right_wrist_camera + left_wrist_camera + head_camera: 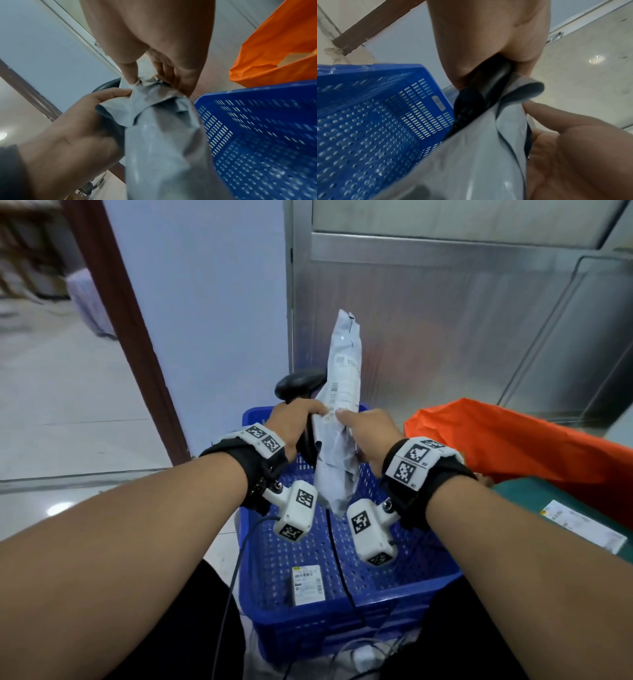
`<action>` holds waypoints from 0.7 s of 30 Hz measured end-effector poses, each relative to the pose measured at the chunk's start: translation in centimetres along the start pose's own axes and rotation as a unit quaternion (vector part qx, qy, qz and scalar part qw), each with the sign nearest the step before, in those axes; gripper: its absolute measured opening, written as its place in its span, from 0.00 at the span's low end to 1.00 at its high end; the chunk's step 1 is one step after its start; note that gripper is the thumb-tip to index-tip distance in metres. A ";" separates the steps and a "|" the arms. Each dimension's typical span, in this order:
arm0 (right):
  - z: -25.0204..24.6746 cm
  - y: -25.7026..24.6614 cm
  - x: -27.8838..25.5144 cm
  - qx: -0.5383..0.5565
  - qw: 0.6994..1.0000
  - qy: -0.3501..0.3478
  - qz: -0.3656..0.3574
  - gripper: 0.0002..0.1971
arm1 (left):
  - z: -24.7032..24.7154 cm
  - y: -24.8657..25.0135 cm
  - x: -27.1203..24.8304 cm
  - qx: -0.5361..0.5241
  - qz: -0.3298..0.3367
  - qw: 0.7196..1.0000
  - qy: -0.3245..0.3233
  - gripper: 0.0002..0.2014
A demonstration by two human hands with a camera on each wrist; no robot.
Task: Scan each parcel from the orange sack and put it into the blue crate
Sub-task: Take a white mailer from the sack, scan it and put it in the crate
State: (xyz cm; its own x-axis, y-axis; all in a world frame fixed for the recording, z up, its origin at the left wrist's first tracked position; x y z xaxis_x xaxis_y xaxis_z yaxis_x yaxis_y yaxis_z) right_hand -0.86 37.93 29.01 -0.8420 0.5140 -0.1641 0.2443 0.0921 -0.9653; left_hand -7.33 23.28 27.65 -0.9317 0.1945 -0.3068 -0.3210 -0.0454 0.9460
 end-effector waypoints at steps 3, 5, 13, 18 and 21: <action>-1.1 0.4 0.9 0.010 0.999 0.036 -0.012 0.25 | -0.3 0.1 -0.6 0.017 0.022 1.000 0.010 0.17; -2.0 0.5 1.5 -0.007 0.998 0.061 -0.027 0.23 | -0.5 -0.1 -0.5 0.025 0.033 0.999 0.014 0.17; -4.7 -0.7 1.3 -0.099 0.985 0.121 -0.066 0.08 | 0.5 -0.2 -1.0 0.055 0.013 0.997 -0.048 0.13; -4.6 -0.9 0.9 -0.076 0.992 0.082 -0.061 0.16 | 2.5 -1.7 -1.7 0.094 -0.028 0.989 -0.107 0.05; -3.0 -0.7 0.5 -0.045 0.998 0.015 -0.036 0.18 | 3.0 -1.7 -1.5 0.107 0.002 0.989 -0.104 0.11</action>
State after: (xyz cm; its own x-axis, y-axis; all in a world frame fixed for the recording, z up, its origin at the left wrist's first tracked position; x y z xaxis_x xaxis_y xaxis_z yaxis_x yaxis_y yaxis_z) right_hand 0.01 40.63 30.18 -0.8449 0.5279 -0.0868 0.2264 0.2057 -0.9521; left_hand -4.84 25.97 26.84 -0.8707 0.3933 -0.2954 -0.2524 0.1581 0.9546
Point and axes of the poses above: each hand's wrist, its own x-axis towards the middle knuckle, its own z-axis out of the palm, y = z × x, the point moved 10 cm from there along x, towards the middle knuckle, and after that the axes turned 4 degrees about y, right-handed, at the moved point
